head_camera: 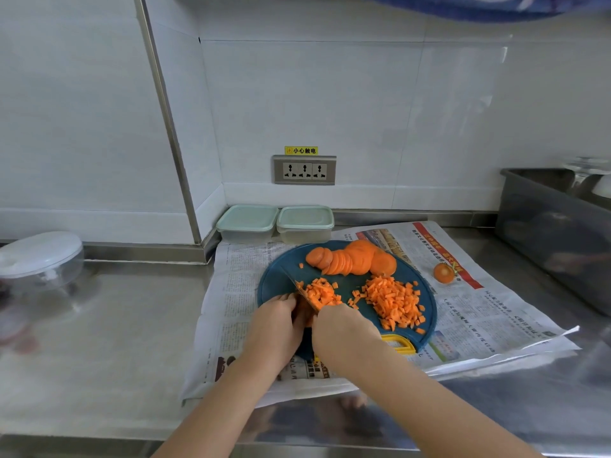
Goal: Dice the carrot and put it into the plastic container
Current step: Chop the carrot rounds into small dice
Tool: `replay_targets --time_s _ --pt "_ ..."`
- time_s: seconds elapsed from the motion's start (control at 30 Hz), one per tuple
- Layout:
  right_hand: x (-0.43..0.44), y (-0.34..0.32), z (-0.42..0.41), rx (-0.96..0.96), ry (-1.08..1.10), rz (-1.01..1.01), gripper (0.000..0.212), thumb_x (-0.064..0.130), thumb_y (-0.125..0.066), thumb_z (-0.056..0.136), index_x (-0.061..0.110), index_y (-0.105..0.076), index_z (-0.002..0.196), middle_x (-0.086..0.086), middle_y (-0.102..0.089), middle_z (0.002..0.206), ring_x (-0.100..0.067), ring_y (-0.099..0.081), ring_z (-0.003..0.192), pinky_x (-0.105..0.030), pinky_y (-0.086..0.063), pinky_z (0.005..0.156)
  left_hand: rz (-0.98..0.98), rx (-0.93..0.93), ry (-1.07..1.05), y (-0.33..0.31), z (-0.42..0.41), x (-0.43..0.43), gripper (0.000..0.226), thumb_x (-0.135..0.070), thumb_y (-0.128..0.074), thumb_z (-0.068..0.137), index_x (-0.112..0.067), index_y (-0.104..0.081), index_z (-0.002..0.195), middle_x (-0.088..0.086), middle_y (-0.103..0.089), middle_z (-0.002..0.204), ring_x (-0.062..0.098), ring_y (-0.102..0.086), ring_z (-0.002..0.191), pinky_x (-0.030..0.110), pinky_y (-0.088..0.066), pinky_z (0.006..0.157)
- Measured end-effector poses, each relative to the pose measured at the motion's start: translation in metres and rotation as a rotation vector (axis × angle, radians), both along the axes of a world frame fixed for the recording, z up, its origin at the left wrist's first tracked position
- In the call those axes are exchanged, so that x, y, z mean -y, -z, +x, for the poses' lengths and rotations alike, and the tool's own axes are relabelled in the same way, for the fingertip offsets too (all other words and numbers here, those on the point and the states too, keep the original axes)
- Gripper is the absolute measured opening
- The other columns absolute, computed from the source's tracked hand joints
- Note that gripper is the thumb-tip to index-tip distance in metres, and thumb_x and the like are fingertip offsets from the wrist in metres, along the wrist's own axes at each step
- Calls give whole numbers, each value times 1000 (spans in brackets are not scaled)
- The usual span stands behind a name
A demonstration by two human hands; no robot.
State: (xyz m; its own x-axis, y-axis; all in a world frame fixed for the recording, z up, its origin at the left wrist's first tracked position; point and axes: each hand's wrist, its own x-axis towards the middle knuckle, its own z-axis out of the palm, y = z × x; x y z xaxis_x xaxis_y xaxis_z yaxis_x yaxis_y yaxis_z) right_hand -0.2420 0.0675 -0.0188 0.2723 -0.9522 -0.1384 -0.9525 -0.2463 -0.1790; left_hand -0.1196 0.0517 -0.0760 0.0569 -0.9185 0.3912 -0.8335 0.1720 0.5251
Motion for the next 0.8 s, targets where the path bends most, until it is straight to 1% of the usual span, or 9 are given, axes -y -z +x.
replay_targets --time_s 0.2,0.27,0.33,0.43,0.5,0.57,0.63,0.7,0.8 --pt "23 -5 -6 24 -137 4 30 12 -34 99 0 -59 113 -17 -61 114 -29 -57 93 -31 -40 69 -12 24 -14 2 -1 0 25 -29 -50 96 -17 -66 111 -1 -67 100 15 -60 92 28 -47 77" --pt "27 -12 -8 62 -132 10 32 9 -30 102 -2 -57 115 -17 -59 108 -20 -45 70 -22 -32 55 -26 9 -8 1 -1 0 29 -31 -51 96 -20 -65 119 -3 -67 104 12 -60 93 24 -47 77" --pt "31 -19 -12 67 -148 38 32 9 -26 103 -3 -54 114 -13 -49 90 -13 -30 57 -21 -24 48 -31 -32 -11 1 -1 -1 31 -31 -52 96 -22 -63 123 -4 -67 107 11 -61 94 19 -46 77" --pt "34 -14 -15 42 -175 36 33 10 -26 104 -3 -53 116 -12 -51 92 -17 -37 61 -23 -25 49 -7 -100 -22 2 -2 -3 24 -31 -54 95 -24 -67 115 -5 -68 99 8 -61 85 13 -42 68" --pt "32 -14 -15 39 -170 33 32 11 -29 103 -2 -55 115 -10 -53 90 -26 -48 77 -26 -32 56 1 -146 -31 0 -2 -5 21 -32 -54 95 -22 -69 106 -7 -68 90 3 -58 75 11 -41 61" --pt "33 -12 -17 151 -99 77 32 12 -27 104 -3 -53 114 -9 -44 83 -23 -45 78 -26 -31 55 -7 -192 -42 -1 -3 -5 21 -31 -55 95 -20 -68 108 -9 -68 92 -4 -53 70 6 -40 60" --pt "33 -14 -21 223 -83 149 29 14 -27 104 0 -52 107 -8 -39 80 -21 -45 74 -27 -34 55 -18 -212 -57 -4 -3 -6 29 -32 -56 94 -22 -63 119 -12 -64 101 -6 -51 76 2 -38 62" --pt "36 -12 -27 274 -71 189 32 19 -26 104 11 -48 83 -8 -46 75 -25 -52 63 -27 -39 54 -19 -209 -59 -3 -3 -5 38 -36 -58 92 -24 -57 128 -11 -62 114 -4 -52 93 0 -36 68" --pt "33 -15 -35 355 -12 233 36 31 -29 103 20 -39 70 -3 -49 63 -18 -51 47 -25 -43 45 13 -171 -47 -1 -1 -3 47 -42 -60 89 -27 -52 132 -10 -58 123 5 -54 109 9 -39 82"
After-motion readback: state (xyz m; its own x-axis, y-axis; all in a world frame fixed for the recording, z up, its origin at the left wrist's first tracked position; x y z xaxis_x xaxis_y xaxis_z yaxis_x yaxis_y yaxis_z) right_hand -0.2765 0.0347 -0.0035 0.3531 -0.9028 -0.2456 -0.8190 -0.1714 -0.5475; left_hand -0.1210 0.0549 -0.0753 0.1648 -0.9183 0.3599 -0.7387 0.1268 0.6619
